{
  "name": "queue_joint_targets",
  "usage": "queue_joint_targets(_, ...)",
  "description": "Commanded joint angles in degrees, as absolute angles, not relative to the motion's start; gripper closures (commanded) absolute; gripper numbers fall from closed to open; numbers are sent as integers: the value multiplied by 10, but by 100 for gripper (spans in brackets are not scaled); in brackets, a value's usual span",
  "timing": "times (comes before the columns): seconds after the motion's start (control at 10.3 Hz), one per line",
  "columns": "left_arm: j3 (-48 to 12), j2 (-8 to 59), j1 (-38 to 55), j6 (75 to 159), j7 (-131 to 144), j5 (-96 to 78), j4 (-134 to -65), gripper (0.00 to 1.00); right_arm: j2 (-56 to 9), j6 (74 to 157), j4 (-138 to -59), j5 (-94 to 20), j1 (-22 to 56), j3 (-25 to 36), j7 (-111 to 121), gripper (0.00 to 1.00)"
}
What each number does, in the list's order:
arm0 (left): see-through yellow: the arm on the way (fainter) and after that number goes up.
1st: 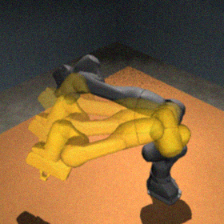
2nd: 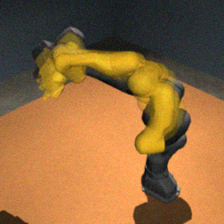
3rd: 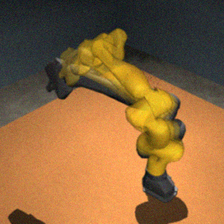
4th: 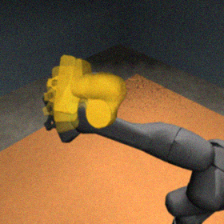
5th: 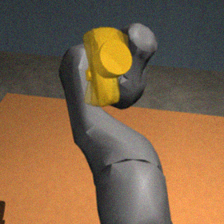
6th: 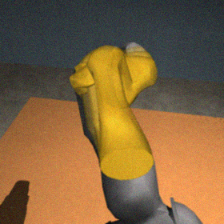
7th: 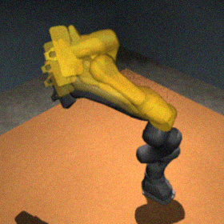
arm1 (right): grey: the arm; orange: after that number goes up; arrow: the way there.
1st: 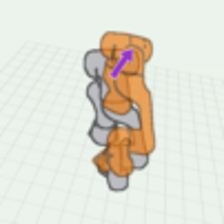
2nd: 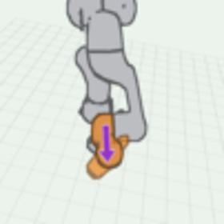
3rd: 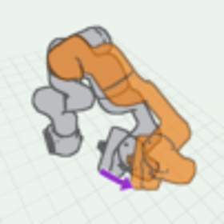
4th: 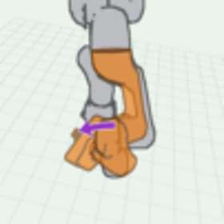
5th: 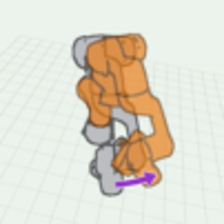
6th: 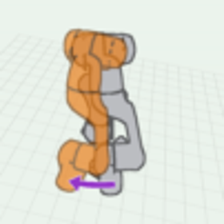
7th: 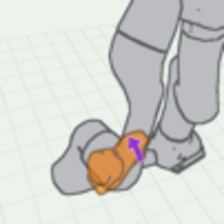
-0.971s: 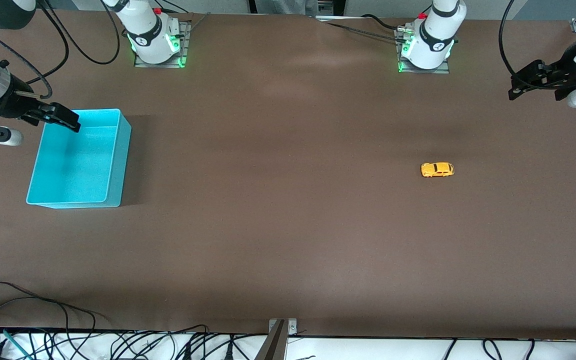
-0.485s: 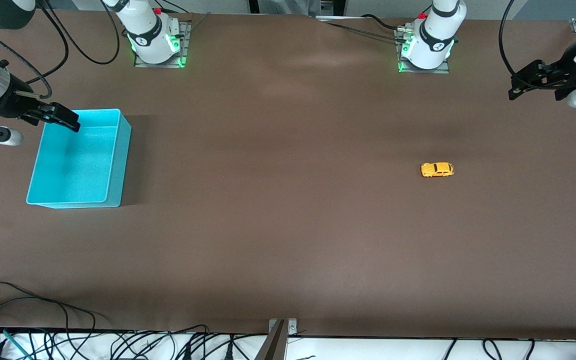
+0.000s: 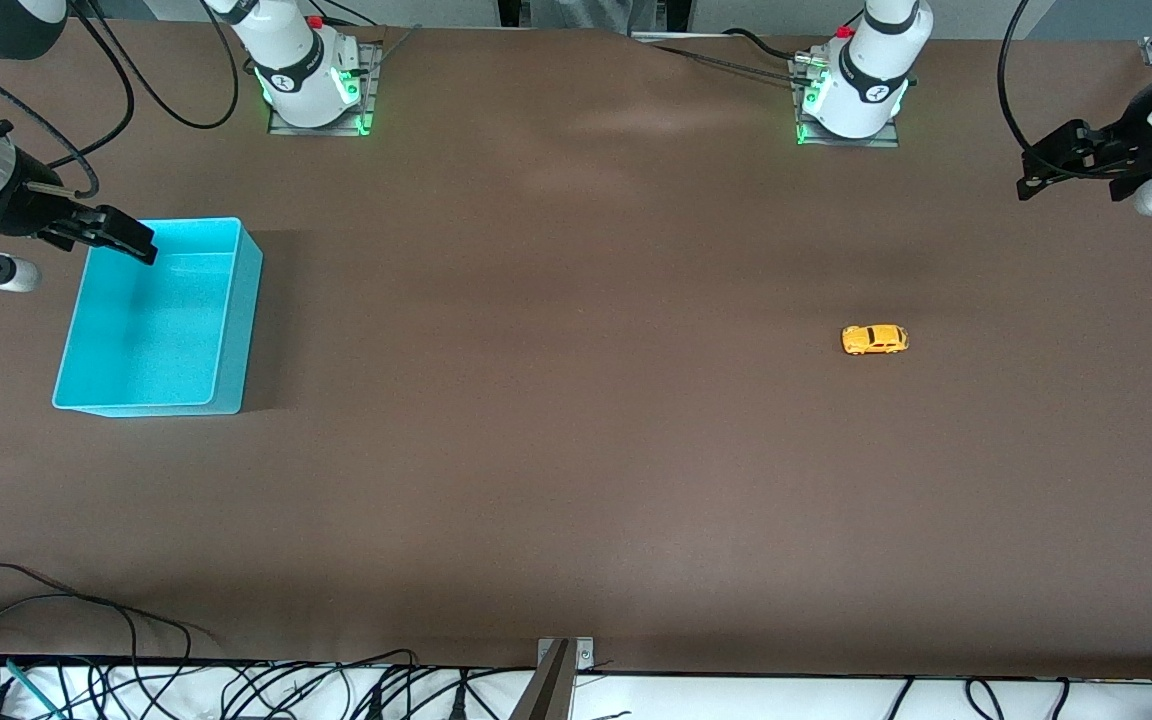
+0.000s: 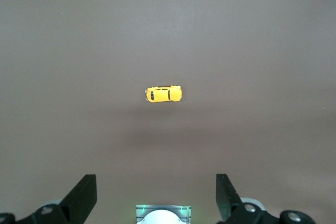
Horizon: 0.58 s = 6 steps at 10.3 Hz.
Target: Wind up and store yellow beetle car
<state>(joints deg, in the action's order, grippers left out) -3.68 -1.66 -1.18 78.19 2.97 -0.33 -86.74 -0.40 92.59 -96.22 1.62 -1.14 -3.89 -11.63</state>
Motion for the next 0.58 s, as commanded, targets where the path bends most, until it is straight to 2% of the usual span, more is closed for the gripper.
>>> queue_joint_targets(0.0, -36, -20, -13, 780, 30, -12, -863, 0, 2, 915, -960, 18, -9, -38, -125, 0)
queue_joint_targets(0.49, -36, -20, -15, 780, 30, -12, -863, 0, -2, 914, -960, 18, -9, -33, -123, 0)
